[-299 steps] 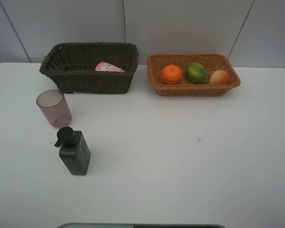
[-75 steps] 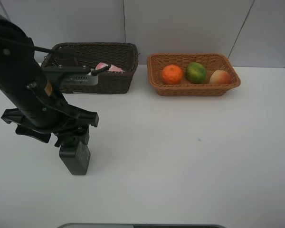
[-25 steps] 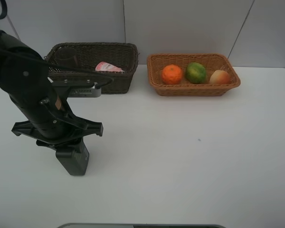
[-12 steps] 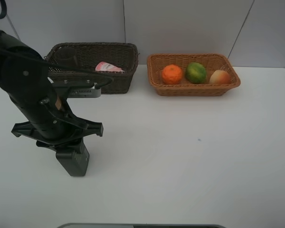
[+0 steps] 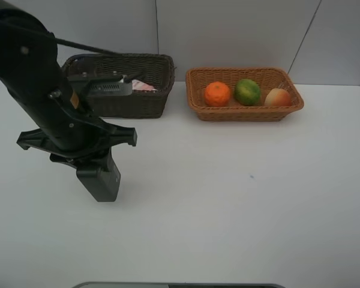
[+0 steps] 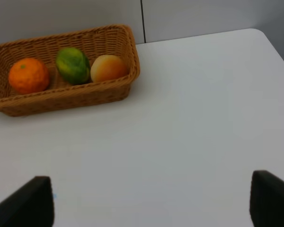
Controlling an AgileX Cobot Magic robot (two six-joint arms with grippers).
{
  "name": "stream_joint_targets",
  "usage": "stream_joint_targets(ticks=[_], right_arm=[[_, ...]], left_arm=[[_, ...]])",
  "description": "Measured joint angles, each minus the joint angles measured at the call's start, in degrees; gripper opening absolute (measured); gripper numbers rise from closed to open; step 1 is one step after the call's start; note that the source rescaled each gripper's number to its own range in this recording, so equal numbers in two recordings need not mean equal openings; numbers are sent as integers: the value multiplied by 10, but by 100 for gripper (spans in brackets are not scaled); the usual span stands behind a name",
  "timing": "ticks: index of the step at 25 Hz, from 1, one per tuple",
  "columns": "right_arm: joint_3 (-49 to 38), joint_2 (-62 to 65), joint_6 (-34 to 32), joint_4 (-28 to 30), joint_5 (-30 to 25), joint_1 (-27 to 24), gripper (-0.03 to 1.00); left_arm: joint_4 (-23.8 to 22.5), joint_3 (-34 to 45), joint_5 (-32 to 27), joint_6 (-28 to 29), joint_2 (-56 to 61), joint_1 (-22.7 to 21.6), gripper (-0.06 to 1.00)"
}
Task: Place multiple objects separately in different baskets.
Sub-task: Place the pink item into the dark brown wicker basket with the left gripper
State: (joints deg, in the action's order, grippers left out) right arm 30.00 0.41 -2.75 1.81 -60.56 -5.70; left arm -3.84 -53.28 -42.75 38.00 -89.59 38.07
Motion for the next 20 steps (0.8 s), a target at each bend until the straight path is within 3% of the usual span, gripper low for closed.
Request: stream_joint_targets(ticks=[8, 15, 20], right_arm=[[0, 0, 0, 0, 0, 0, 80], [0, 0, 0, 0, 0, 0, 80], [0, 0, 0, 0, 0, 0, 80]], left_arm=[[-73, -140, -109, -23, 12, 0, 43], [-91, -242, -122, -43, 12, 0, 43], [-144, -261, -119, -43, 10, -4, 43]])
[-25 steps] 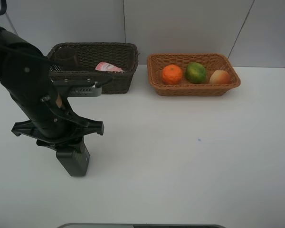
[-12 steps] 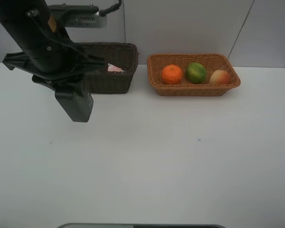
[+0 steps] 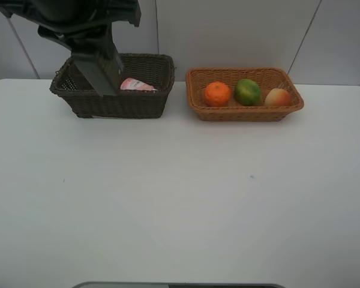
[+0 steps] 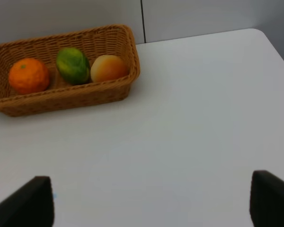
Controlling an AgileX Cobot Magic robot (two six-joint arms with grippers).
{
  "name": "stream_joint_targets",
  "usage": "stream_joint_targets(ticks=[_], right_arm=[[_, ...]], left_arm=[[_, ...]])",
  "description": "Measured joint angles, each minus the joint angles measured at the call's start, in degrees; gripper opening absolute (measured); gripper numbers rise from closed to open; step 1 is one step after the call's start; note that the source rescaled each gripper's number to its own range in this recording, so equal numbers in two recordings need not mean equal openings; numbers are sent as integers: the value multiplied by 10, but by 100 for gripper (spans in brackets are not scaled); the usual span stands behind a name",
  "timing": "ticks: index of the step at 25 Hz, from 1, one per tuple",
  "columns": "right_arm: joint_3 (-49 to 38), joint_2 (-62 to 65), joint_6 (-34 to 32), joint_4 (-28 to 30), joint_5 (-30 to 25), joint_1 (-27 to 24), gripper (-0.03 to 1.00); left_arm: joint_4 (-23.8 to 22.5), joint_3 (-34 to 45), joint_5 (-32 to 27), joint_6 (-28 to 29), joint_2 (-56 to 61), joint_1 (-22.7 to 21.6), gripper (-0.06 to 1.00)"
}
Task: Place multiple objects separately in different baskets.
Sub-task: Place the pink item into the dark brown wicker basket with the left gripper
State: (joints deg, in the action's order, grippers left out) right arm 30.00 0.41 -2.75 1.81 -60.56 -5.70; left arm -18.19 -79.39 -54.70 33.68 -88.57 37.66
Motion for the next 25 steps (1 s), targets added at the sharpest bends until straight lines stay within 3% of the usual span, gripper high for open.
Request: stream_joint_targets(ticks=[8, 14, 19, 25], right_arm=[[0, 0, 0, 0, 0, 0, 80], [0, 0, 0, 0, 0, 0, 80], [0, 0, 0, 0, 0, 0, 80], [0, 0, 0, 0, 0, 0, 80]], left_arm=[[-12, 0, 40, -1, -11, -53, 43], [-11, 0, 74, -14, -34, -61, 43], [-19, 0, 135, -16, -73, -66, 43], [-63, 0, 242, -16, -136, -82, 43]])
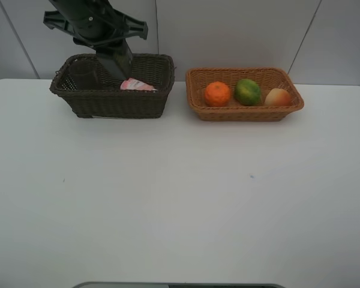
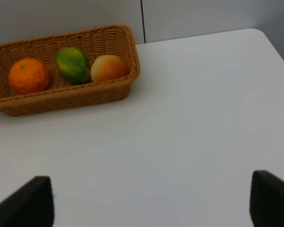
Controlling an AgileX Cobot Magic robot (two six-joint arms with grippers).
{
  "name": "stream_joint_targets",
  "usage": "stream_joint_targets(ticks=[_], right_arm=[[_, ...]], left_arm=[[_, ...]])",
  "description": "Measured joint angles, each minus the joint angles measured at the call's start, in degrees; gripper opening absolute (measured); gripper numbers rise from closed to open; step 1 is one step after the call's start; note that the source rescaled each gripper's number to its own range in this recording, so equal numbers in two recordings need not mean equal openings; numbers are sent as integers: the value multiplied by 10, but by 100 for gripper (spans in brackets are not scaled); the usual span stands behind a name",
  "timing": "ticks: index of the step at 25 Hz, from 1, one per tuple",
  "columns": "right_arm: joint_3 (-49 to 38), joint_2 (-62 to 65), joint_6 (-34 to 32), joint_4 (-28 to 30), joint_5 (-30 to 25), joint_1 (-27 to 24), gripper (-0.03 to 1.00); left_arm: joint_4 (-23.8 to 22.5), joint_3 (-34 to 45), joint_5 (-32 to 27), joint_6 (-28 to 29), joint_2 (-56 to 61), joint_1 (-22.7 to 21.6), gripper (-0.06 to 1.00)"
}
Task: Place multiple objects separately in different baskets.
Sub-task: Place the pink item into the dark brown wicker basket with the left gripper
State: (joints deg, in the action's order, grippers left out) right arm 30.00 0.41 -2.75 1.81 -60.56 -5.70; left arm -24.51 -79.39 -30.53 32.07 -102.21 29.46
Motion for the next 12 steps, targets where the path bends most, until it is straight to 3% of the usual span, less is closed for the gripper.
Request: stream_joint_targets(ticks=[6, 12], right_arm=[[0, 0, 0, 0, 0, 0, 80], [0, 0, 0, 0, 0, 0, 80]], left_arm=[[-54, 0, 135, 0, -57, -8, 43], [-78, 0, 225, 0, -99, -21, 43]])
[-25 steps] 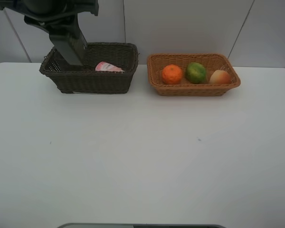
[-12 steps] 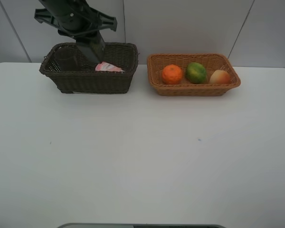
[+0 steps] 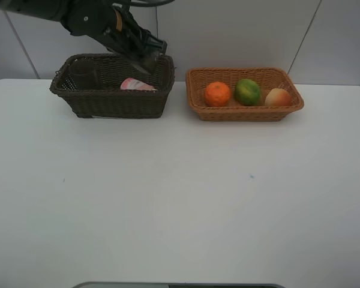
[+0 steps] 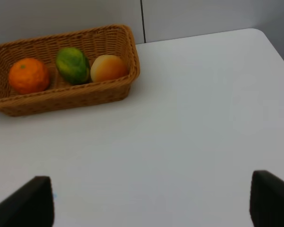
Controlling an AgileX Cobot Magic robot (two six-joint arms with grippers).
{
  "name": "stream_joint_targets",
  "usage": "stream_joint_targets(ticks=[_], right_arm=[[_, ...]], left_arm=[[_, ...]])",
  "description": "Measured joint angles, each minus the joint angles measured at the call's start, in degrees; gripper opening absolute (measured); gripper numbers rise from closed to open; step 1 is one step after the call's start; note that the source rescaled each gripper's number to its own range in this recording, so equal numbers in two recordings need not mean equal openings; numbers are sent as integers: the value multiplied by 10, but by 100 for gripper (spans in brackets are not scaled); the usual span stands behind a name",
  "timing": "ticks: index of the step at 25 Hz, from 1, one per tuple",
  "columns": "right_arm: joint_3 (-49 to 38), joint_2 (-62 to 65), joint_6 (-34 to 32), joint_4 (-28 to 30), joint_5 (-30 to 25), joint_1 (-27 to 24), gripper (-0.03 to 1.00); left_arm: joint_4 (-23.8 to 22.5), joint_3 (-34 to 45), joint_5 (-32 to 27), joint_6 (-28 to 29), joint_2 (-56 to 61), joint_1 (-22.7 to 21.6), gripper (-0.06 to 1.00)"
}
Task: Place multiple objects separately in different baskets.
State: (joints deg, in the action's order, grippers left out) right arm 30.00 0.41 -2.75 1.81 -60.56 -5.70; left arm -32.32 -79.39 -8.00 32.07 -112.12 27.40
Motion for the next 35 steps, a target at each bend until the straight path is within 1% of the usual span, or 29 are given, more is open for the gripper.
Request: stream_joint_targets(ticks=[4, 10, 18, 19, 20, 22, 23, 25, 27, 31, 33, 35], right_arm=[[0, 0, 0, 0, 0, 0, 80], [0, 0, 0, -1, 0, 0, 80], [0, 0, 0, -1, 0, 0, 80], [0, 0, 0, -1, 0, 0, 80], [0, 0, 0, -1, 0, 0, 80], [0, 0, 0, -1, 0, 0, 80], [0, 0, 0, -1, 0, 0, 80], [0, 0, 0, -1, 0, 0, 80], [0, 0, 0, -1, 0, 0, 80], [0, 0, 0, -1, 0, 0, 80], [0, 0, 0, 0, 0, 0, 80], [0, 0, 0, 0, 0, 0, 80]], left_arm=[[-4, 0, 16, 0, -26, -9, 43], [-5, 0, 17, 0, -51, -13, 43], [-5, 0, 17, 0, -52, -14, 43], [-5, 0, 17, 0, -52, -14, 47], [-6, 0, 19, 0, -52, -14, 53], [-6, 0, 23, 0, -51, -14, 77], [-6, 0, 24, 0, -50, -14, 88], [-6, 0, 24, 0, -48, -14, 96], [-6, 0, 21, 0, -43, -14, 99], [-6, 0, 3, 0, -11, -13, 100], [1, 0, -19, 0, 16, -13, 100], [18, 8, -41, -3, 46, -13, 100]])
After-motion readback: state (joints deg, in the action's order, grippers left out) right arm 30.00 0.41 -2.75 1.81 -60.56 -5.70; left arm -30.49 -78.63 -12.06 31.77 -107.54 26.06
